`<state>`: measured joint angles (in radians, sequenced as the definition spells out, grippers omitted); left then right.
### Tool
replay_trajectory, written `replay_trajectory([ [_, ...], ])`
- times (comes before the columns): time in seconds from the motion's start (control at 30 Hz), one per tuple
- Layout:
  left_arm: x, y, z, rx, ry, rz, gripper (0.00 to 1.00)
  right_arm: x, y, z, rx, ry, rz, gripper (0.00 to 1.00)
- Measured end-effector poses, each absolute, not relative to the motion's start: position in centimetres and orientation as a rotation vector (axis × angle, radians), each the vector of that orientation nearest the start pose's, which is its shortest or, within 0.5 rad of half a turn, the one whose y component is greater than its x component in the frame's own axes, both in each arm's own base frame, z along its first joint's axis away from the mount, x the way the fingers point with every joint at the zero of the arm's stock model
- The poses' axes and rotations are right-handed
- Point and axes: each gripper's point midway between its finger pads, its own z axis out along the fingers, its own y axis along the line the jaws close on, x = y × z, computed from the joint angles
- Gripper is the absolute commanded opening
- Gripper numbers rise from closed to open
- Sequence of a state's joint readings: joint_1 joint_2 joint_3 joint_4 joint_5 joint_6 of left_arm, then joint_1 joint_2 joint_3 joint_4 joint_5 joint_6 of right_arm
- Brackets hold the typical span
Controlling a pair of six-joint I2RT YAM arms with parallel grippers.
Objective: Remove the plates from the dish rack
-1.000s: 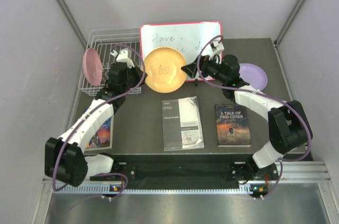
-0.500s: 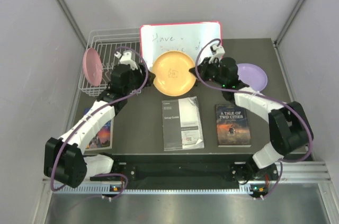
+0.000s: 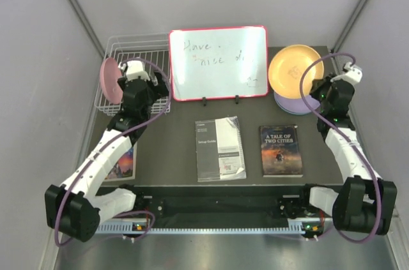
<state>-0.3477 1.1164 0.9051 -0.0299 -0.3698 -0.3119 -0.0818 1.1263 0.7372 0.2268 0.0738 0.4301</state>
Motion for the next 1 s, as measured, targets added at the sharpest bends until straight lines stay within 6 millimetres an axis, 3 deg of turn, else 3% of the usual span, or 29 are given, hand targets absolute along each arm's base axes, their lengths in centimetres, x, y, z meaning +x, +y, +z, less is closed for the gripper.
replay_trajectory([
  [0.13,37.3,-4.4,28.2,-0.288,1.698,0.071,0.99,39.2,-6.3,20.5,0.597,1.733,0.104,0.04],
  [0.33,36.6,1.0,29.1,-0.408,1.63,0.335,0.99,39.3,-8.0,14.9,0.682,1.873,0.064,0.06],
  [0.6,35.7,6.5,27.5,-0.529,1.619,0.474,0.99,39.5,-9.4,11.3,0.736,1.944,0.053,0.08],
  [0.77,35.8,8.5,27.4,-0.588,1.598,0.496,0.99,39.9,-10.3,10.6,0.753,1.94,0.068,0.21],
  [0.8,36.0,8.4,27.2,-0.587,1.604,0.494,0.99,40.0,-10.4,10.4,0.754,1.942,0.072,0.27],
  [0.83,36.2,8.4,26.9,-0.585,1.609,0.493,0.99,40.1,-10.5,10.1,0.758,1.946,0.078,0.4],
  [1.0,37.1,8.2,25.4,-0.579,1.647,0.485,0.99,40.9,-10.1,9.4,0.754,1.969,0.128,0.65],
])
